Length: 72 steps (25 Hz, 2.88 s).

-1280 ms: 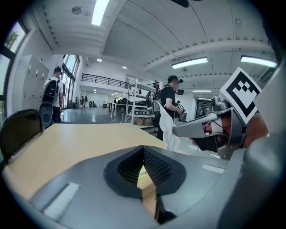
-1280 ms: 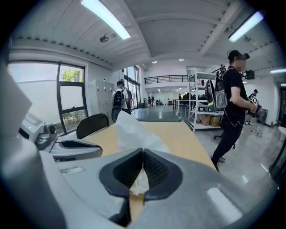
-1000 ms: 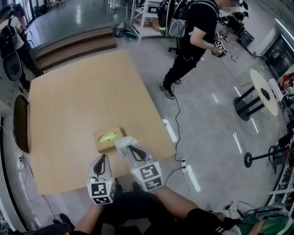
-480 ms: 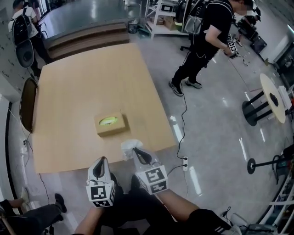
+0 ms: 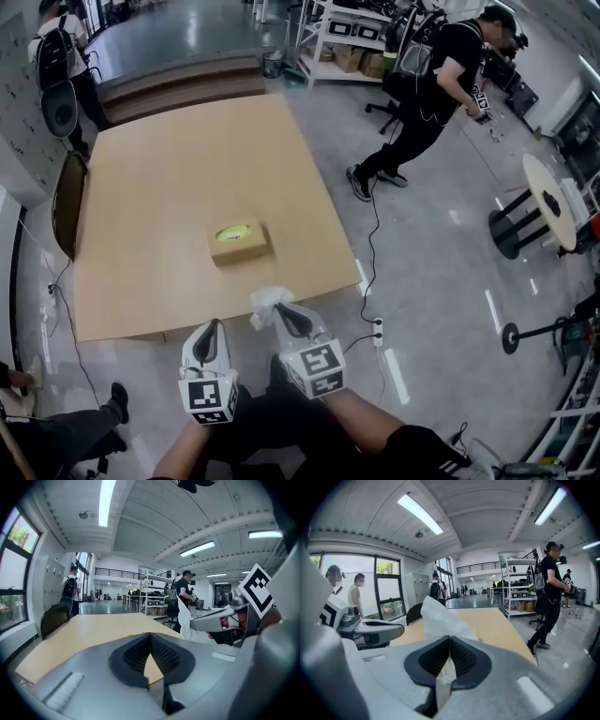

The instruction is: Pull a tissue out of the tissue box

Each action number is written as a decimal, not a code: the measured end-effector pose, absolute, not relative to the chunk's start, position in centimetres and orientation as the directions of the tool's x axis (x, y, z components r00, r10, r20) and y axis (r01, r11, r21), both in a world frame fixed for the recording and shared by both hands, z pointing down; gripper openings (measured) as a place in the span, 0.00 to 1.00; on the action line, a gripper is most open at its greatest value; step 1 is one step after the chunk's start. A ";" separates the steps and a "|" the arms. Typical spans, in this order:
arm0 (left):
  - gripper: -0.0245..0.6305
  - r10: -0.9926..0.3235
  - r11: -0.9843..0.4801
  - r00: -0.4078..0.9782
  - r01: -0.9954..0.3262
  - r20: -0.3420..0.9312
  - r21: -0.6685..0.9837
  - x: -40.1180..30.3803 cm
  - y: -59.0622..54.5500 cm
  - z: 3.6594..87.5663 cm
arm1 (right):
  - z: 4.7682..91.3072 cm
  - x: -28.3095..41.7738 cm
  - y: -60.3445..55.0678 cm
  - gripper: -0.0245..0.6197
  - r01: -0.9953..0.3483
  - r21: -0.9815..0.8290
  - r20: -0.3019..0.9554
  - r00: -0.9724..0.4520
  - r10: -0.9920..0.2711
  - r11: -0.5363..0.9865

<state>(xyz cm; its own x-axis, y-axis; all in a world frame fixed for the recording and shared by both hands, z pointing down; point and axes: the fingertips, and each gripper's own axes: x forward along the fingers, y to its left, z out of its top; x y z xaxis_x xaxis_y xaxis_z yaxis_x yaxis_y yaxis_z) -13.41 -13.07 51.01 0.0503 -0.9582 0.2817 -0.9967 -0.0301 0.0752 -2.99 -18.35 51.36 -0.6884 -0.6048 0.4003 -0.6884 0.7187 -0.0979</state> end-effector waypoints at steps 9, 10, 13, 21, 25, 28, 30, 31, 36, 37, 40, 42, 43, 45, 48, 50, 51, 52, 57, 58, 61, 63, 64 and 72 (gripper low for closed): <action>0.07 -0.960 -0.077 0.102 -0.991 0.260 0.105 -15.3 -6.6 50.6 | 51.3 -3.2 -11.5 0.04 -0.742 -0.081 0.429 -0.629 -0.648 0.665; 0.07 -0.960 -0.084 0.109 -0.991 0.259 0.108 -15.3 -6.1 50.6 | 51.2 -3.0 -10.7 0.04 -0.746 -0.078 0.432 -0.623 -0.652 0.661; 0.07 -0.958 -0.093 0.120 -0.989 0.260 0.117 -15.3 -5.0 51.0 | 51.2 -2.7 -8.9 0.04 -0.751 -0.065 0.437 -0.613 -0.658 0.657; 0.07 -0.966 -0.083 0.107 -0.990 0.234 0.110 -13.2 -2.8 50.1 | 50.4 -0.6 -6.9 0.04 -0.742 -0.055 0.421 -0.624 -0.659 0.668; 0.07 -0.968 -0.060 0.082 -0.994 0.238 0.096 -11.9 -2.8 50.7 | 50.8 0.5 -6.9 0.04 -0.723 -0.066 0.405 -0.649 -0.644 0.688; 0.07 -0.968 -0.041 0.066 -0.993 0.243 0.107 -8.3 -1.0 50.8 | 50.7 3.5 -4.9 0.04 -0.695 -0.066 0.401 -0.676 -0.619 0.716; 0.07 -0.966 -0.034 0.061 -0.993 0.251 0.109 -5.2 0.9 51.1 | 50.7 6.3 -2.9 0.04 -0.681 -0.067 0.397 -0.688 -0.607 0.729; 0.07 -0.965 -0.034 0.061 -0.993 0.256 0.111 -3.7 1.7 51.2 | 50.8 7.6 -2.1 0.04 -0.679 -0.072 0.397 -0.691 -0.604 0.730; 0.07 -0.958 -0.031 0.061 -0.993 0.279 0.111 0.7 4.3 52.2 | 51.3 12.3 0.3 0.04 -0.680 -0.099 0.412 -0.693 -0.592 0.727; 0.07 -0.958 -0.022 0.053 -0.994 0.282 0.111 1.1 4.8 52.5 | 51.6 13.0 0.8 0.04 -0.678 -0.102 0.415 -0.694 -0.588 0.728; 0.07 -0.960 -0.007 0.036 -0.994 0.276 0.105 2.4 5.9 52.7 | 52.2 14.7 2.0 0.04 -0.672 -0.106 0.421 -0.698 -0.579 0.733; 0.07 -0.961 -0.002 0.031 -0.995 0.276 0.104 3.1 6.7 52.7 | 52.6 15.6 2.8 0.04 -0.672 -0.109 0.425 -0.698 -0.576 0.733; 0.07 -0.960 0.000 0.030 -0.994 0.279 0.106 3.5 7.1 52.8 | 52.7 15.9 3.3 0.04 -0.671 -0.108 0.427 -0.697 -0.575 0.734; 0.07 -0.958 0.007 0.025 -0.994 0.284 0.111 4.0 7.8 53.0 | 52.8 16.2 4.1 0.03 -0.664 -0.104 0.429 -0.701 -0.569 0.740; 0.07 -0.958 0.006 0.027 -0.993 0.285 0.116 4.5 8.2 53.3 | 52.9 16.4 4.9 0.03 -0.654 -0.098 0.427 -0.708 -0.562 0.750; 0.07 -0.960 -0.004 0.036 -0.994 0.279 0.113 4.8 8.2 53.2 | 52.9 16.7 4.9 0.03 -0.659 -0.089 0.420 -0.705 -0.572 0.747; 0.07 -0.960 -0.010 0.040 -0.994 0.277 0.111 4.9 8.2 53.1 | 52.8 16.8 4.9 0.03 -0.663 -0.091 0.417 -0.703 -0.577 0.743; 0.07 -0.961 -0.014 0.044 -0.994 0.275 0.109 4.9 8.2 53.1 | 52.8 16.8 4.8 0.03 -0.668 -0.093 0.415 -0.700 -0.581 0.738; 0.07 -0.961 -0.032 0.058 -0.994 0.270 0.100 4.3 7.8 53.2 | 52.7 16.6 4.2 0.03 -0.690 -0.101 0.406 -0.687 -0.603 0.717; 0.07 -0.961 -0.035 0.061 -0.995 0.271 0.098 4.2 7.6 53.3 | 52.7 16.6 4.0 0.03 -0.694 -0.104 0.404 -0.684 -0.607 0.713; 0.07 -0.961 -0.040 0.063 -0.995 0.270 0.091 4.0 7.5 53.2 | 52.4 16.6 3.7 0.03 -0.703 -0.106 0.400 -0.678 -0.617 0.703; 0.07 -0.961 -0.040 0.063 -0.995 0.268 0.089 3.7 7.4 53.1 | 52.4 16.5 3.6 0.03 -0.705 -0.105 0.399 -0.676 -0.619 0.702; 0.07 -0.961 -0.040 0.063 -0.995 0.268 0.089 3.5 7.4 53.2 | 52.4 16.4 3.5 0.03 -0.705 -0.105 0.401 -0.675 -0.619 0.701; 0.07 -0.961 -0.038 0.062 -0.995 0.269 0.093 3.2 7.6 53.5 | 52.7 16.3 3.4 0.03 -0.706 -0.097 0.408 -0.671 -0.619 0.702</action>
